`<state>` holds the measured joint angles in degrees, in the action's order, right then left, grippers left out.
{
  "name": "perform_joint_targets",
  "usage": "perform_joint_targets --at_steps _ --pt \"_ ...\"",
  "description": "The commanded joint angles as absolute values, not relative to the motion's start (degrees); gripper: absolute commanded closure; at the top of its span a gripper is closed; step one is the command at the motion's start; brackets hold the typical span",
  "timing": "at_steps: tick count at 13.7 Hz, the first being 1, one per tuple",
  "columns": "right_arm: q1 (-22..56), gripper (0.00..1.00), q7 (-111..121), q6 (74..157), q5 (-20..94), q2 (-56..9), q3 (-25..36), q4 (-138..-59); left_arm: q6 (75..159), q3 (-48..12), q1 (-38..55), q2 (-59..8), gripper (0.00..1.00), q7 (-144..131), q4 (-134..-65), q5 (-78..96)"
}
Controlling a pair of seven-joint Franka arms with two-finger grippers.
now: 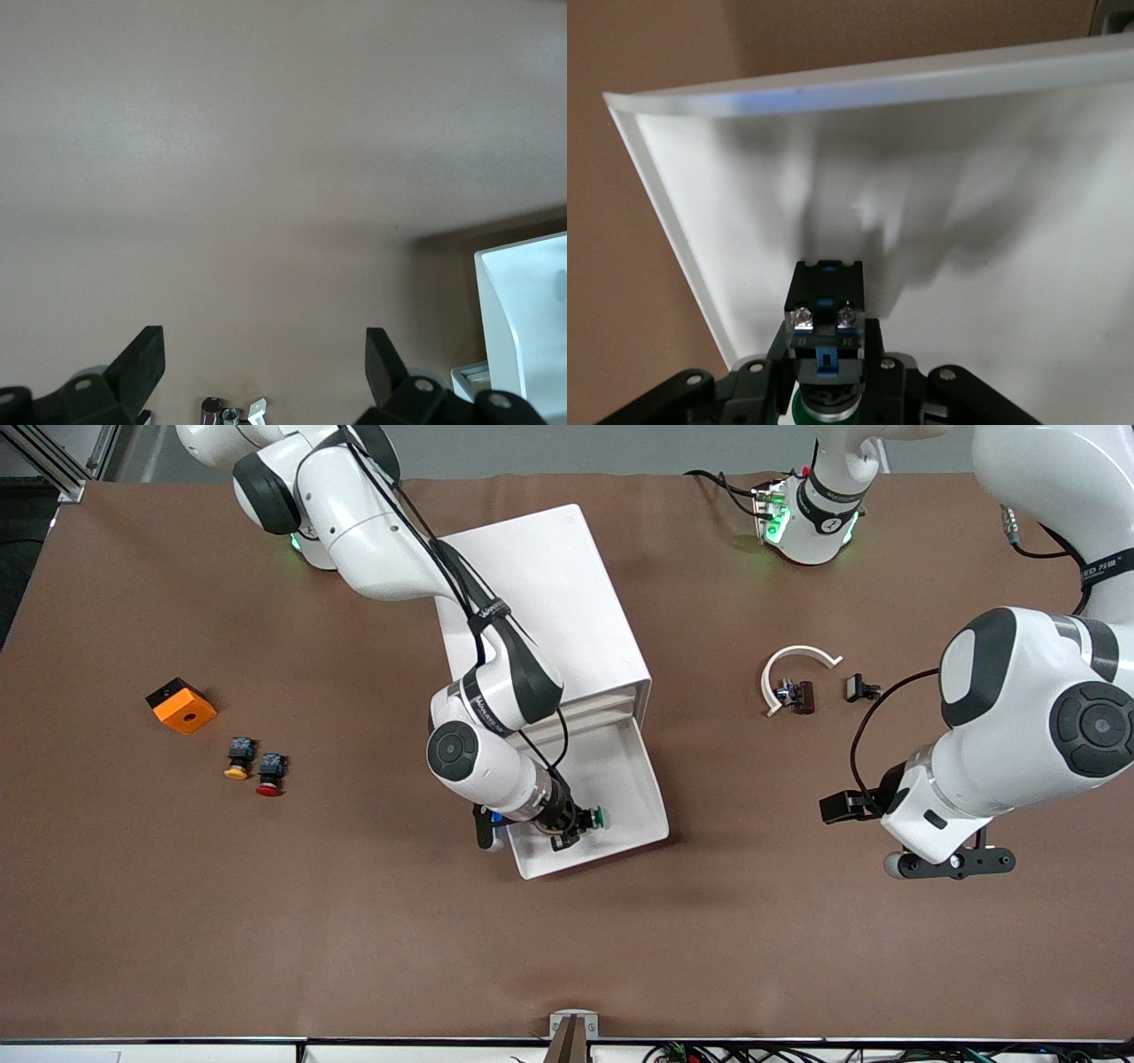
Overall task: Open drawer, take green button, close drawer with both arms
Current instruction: 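Raise the button out with the right gripper while the left gripper pushes the drawer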
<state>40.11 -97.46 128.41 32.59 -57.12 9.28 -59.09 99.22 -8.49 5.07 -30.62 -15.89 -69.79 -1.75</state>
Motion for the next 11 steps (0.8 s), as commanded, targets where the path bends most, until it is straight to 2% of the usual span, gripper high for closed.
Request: perform_joint_targets --at_steps 1,6,11 --pt "39.7 1.0 -98.7 126.7 32.7 -56.7 9.5 -58.6 99.8 -8.6 5.8 -30.7 0.0 -16.6 -69.8 -1.6" --pt "38.5 1.0 -98.8 121.8 33.0 -52.8 9.4 -58.4 101.1 -8.6 7.2 -31.9 0.0 -20.2 -69.6 2.6" --pt "36.1 1.0 -98.7 117.6 34.6 -47.8 9.4 -57.6 109.0 -8.6 10.2 -35.9 0.0 -24.1 -69.7 2.9"
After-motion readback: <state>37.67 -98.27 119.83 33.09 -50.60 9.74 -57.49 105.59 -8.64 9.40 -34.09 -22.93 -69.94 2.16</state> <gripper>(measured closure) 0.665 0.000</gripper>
